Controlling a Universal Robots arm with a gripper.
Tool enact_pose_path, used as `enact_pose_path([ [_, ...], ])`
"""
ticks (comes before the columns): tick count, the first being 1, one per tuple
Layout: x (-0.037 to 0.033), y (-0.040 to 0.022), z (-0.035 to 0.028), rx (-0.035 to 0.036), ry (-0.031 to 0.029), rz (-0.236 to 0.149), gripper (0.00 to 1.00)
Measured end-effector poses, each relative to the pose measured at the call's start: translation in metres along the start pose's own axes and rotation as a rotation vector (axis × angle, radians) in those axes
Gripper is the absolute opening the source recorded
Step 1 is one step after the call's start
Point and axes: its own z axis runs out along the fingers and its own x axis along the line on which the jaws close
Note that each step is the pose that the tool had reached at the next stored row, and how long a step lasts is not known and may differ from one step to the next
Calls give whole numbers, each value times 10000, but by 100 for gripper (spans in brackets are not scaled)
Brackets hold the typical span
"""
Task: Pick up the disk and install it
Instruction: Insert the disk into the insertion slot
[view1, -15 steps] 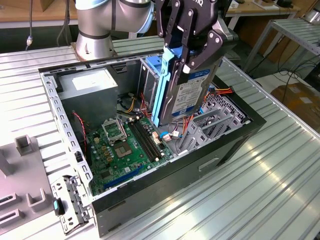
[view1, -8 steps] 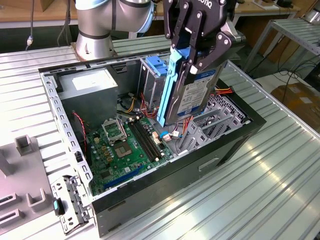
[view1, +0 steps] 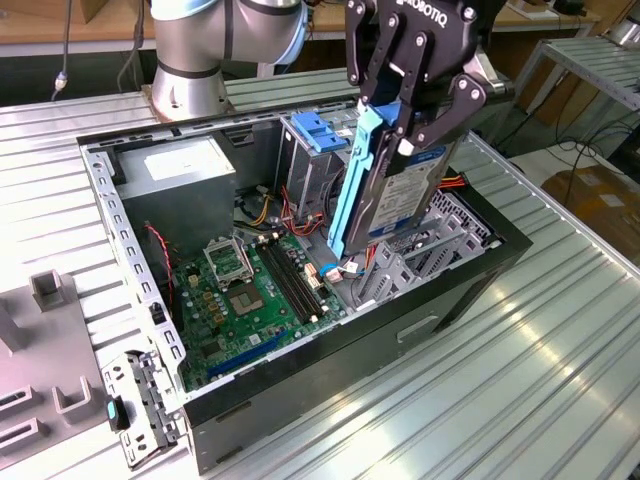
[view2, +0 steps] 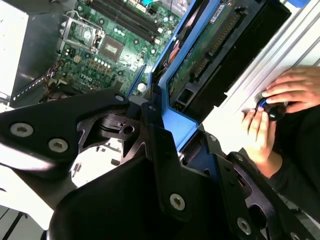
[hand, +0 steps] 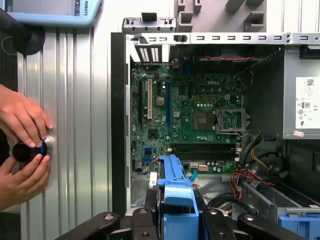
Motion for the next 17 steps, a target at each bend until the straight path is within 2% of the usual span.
enact_pose_path([
  [3,0,-99,18,-9,-2,6,37],
  [5,-1,-156,26,-49,0,5,37],
  [7,-1,-222,40,-136,0,4,37],
  [9,-2,-313,56,-277,-1,-1,37],
  [10,-3,-367,63,-315,1,-1,37],
  [11,-4,-407,68,-321,1,0,37],
  [13,-13,-565,94,-325,1,8,37],
  [17,-23,-753,126,-326,2,9,37],
])
